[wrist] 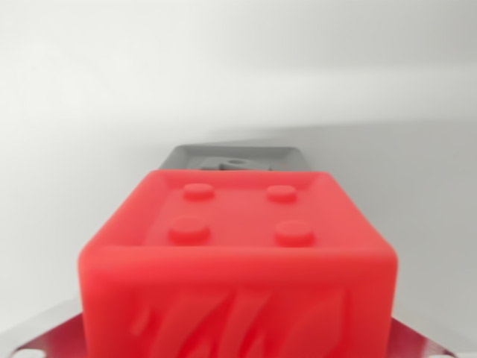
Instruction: Destack cube
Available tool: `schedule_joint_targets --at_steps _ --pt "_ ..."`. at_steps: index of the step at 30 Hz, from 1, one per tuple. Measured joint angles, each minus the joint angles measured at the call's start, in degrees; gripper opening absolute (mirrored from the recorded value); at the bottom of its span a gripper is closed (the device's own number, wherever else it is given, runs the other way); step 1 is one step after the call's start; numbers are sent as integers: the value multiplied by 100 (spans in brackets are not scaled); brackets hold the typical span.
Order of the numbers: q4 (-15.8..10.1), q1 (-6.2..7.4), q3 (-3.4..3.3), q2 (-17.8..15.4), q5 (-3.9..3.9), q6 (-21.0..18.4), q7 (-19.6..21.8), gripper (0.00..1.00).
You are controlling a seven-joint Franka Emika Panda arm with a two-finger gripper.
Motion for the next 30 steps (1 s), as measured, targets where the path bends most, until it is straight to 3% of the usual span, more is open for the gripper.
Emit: schedule_joint_targets --at_steps 20,30 --pt "-2 2 -1 -2 0 -4 0 0" --pt "-10 29 -37 -91 -22 -73 19 0"
